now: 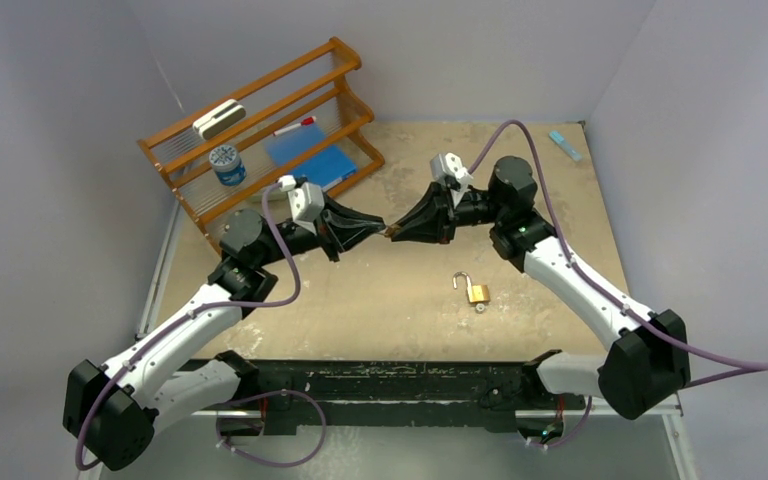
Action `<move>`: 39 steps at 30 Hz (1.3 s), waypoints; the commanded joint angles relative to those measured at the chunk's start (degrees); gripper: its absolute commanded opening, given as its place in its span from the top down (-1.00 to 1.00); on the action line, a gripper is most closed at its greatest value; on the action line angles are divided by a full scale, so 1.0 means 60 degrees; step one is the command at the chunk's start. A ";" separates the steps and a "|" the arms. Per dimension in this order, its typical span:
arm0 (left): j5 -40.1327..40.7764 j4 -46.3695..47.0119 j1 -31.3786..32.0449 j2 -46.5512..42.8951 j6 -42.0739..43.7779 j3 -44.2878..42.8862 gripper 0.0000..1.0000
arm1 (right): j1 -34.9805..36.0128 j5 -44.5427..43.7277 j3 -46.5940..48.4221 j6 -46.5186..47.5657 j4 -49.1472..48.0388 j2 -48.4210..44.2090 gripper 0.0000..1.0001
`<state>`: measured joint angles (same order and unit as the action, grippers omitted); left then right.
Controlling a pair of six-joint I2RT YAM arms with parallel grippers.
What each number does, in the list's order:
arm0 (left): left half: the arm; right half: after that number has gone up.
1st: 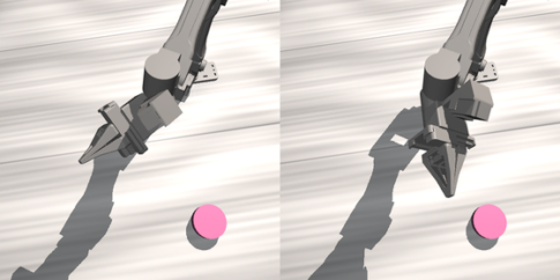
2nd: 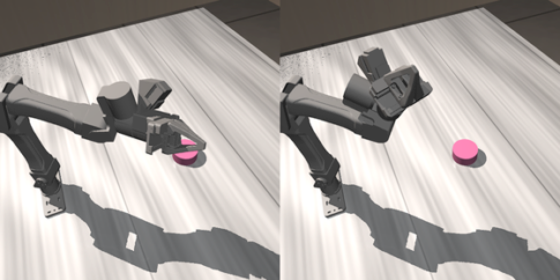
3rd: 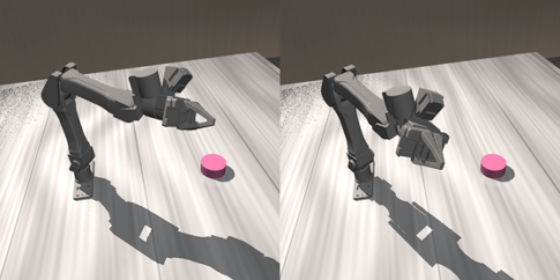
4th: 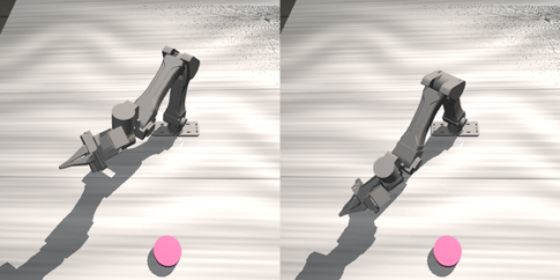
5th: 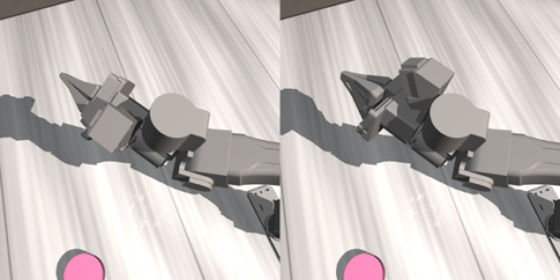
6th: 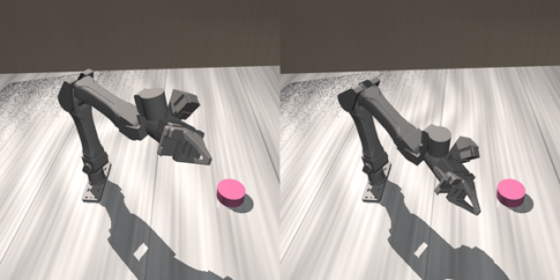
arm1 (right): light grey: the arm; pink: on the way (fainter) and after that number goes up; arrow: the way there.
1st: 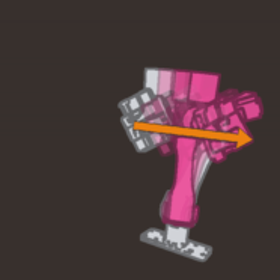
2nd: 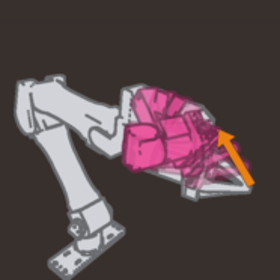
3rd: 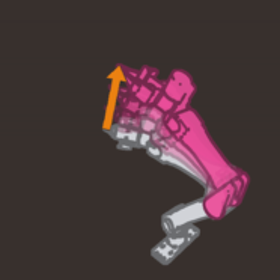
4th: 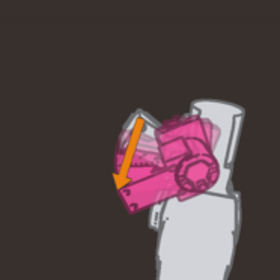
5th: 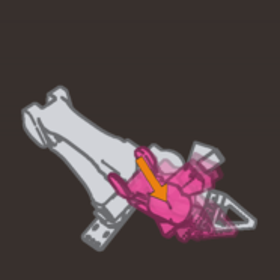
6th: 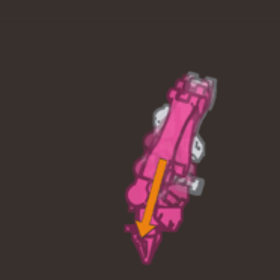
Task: Lock with the key
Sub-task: Lock the lock.
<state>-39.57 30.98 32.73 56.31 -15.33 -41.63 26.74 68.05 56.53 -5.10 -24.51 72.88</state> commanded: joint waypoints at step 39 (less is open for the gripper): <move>0.0608 0.1456 -0.0255 -0.0060 -0.0476 -0.0159 1.00 | -0.0688 0.0448 0.0260 -0.0832 -0.0871 0.0086 -0.23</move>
<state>-35.64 34.57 31.42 56.25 -16.58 -42.28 22.48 69.97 57.52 -7.25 -23.83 72.97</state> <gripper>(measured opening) 0.029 0.608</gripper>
